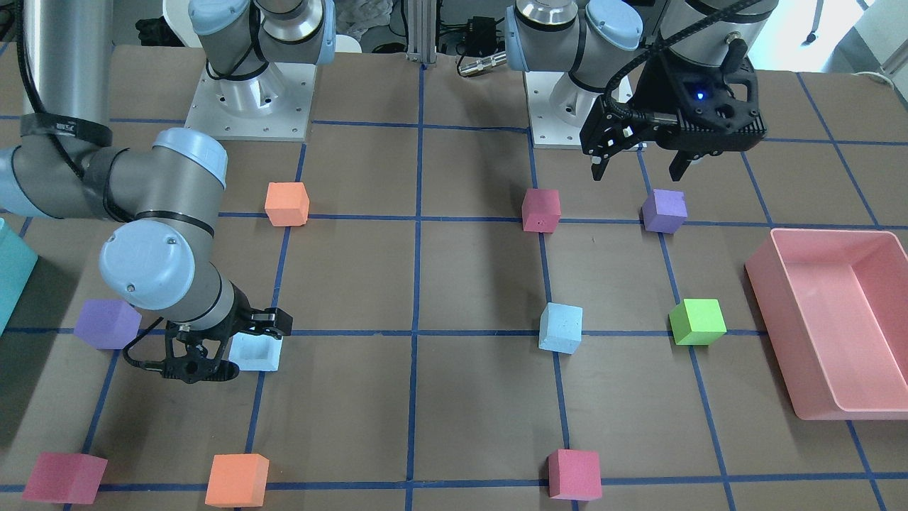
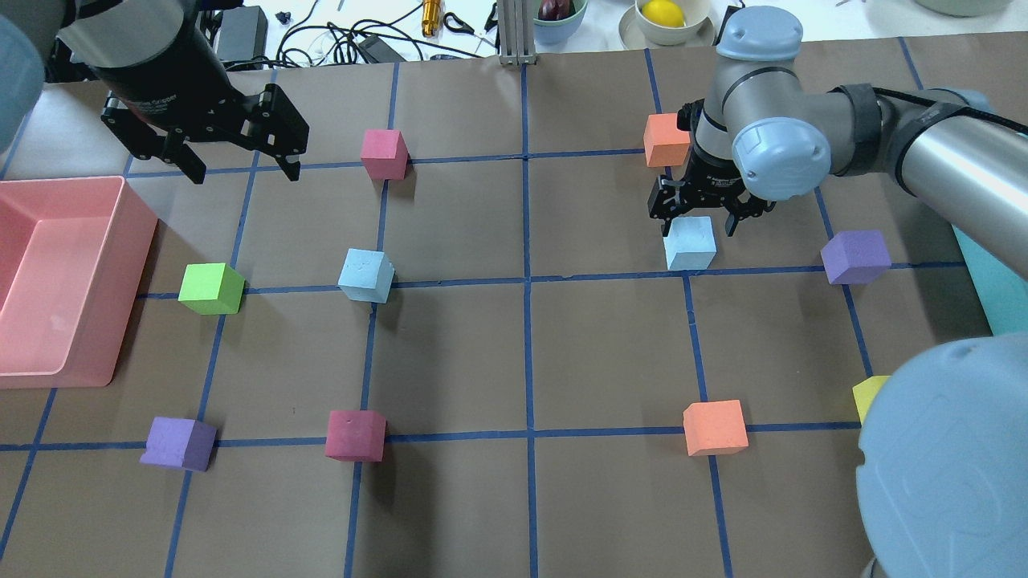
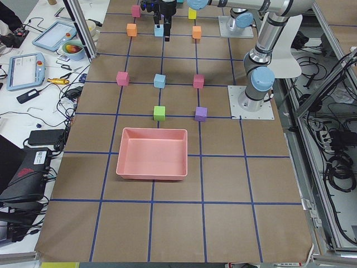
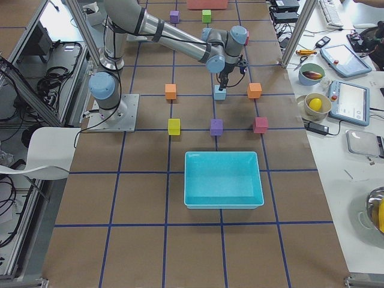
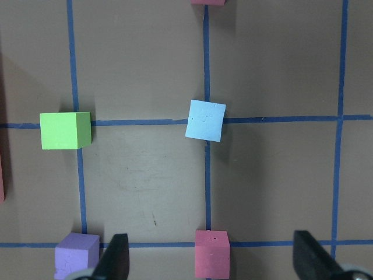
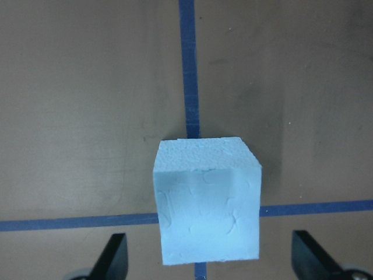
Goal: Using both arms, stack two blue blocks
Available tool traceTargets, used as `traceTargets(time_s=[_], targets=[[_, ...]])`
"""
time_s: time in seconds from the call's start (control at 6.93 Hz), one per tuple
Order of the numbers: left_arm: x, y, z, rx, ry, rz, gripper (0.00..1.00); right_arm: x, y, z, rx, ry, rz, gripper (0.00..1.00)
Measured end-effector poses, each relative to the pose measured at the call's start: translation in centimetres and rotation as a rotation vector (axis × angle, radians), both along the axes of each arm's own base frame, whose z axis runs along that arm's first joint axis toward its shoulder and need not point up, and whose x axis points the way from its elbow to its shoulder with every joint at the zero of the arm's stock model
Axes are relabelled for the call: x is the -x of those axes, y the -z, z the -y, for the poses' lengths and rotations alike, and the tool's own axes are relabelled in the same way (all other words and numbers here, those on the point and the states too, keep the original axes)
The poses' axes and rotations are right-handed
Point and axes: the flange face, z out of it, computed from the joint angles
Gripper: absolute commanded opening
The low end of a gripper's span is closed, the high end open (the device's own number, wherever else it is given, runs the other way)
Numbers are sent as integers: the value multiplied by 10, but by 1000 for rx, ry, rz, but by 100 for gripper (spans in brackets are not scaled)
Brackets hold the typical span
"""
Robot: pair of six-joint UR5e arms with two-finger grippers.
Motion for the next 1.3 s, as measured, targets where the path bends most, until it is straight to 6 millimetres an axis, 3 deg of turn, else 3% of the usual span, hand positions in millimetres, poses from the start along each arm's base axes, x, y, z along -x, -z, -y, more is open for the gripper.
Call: traceTargets(time_s=[0.14,0.29,0.43,0.58,1.01,1.15,1.3], targets=[[1,0,-1,0,2,0,100,0,12,0,-7,-8,2,100],[1,0,-2,0,3,1,100,1,23,2,-12,-12,3,64],[1,1,-2,-1,2,0,100,1,29,4,-5,-15,4,11],[0,2,-3,-2,1,-2,100,1,32,6,4,-16,4,0],[-2,1,-5,-1,-4,-1,100,-1,21,7,21,-13,4,0],[-1,1,-5,-2,-4,-2,100,-13,5,2,33,-12,13,0],[-1,2,-5,-3,-3,-2,100,-37,-13,-9,37,2,29,0]])
